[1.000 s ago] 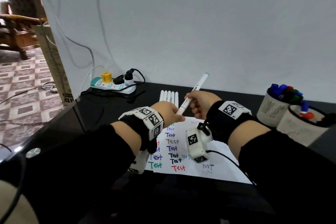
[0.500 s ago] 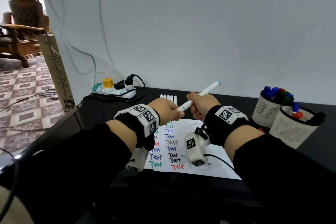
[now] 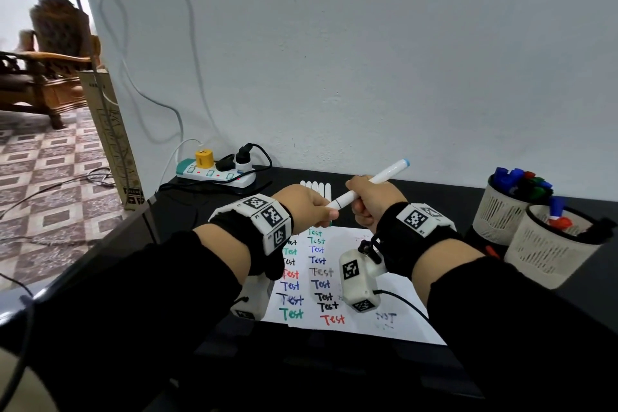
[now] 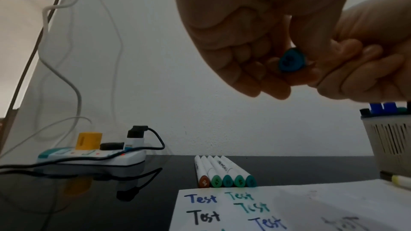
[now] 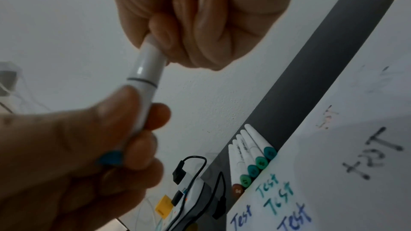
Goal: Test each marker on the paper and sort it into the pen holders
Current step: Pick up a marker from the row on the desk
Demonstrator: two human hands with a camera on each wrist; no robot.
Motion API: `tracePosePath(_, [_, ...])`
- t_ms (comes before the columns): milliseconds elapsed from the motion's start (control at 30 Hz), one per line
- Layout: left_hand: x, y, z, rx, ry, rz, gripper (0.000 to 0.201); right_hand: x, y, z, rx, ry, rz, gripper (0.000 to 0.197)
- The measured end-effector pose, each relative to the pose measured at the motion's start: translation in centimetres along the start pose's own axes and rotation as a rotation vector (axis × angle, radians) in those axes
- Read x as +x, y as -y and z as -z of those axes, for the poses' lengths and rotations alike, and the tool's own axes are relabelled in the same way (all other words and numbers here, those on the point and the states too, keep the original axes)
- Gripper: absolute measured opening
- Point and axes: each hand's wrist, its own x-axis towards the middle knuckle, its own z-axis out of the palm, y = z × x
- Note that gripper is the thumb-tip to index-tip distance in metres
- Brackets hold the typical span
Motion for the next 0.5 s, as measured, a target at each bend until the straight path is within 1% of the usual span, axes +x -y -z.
tracePosePath(100, [0.3,0.1,0.0,-0.010,0.012,0.009,0.020,0.2,-0.2,0.0,0.004,-0.005,-0.017,0.028])
tracePosePath(233, [0.3,0.0,-0.4,0.121,-0.041,0.002,0.020,0.1,0.1,-0.3,-0.036,-0.046,-0.055,0.031])
tracePosePath(300, [0.4,0.2,-0.5,0.102,-0.057,-0.005,0.019,0.3,0.0,-0.5,-0.024,-0.048,-0.056,0.029])
tracePosePath(367, [0.6,0.9,-0.3,0.032,-0.028,0.001,0.019,1.0,-0.4,0.0,0.033,-0.061,-0.060,0.027])
tracePosePath(433, [0.7,2.0,0.1,-0.026,0.028,0.025,0.021,1.8,-0.8,1.5,0.126,-0.102,-0.080,0.027])
tracePosePath(500, [0.7,3.1,0.5,0.008,0.043,0.064,0.025,2.5,-1.2,3.0,0.153,-0.132,-0.093,0.029])
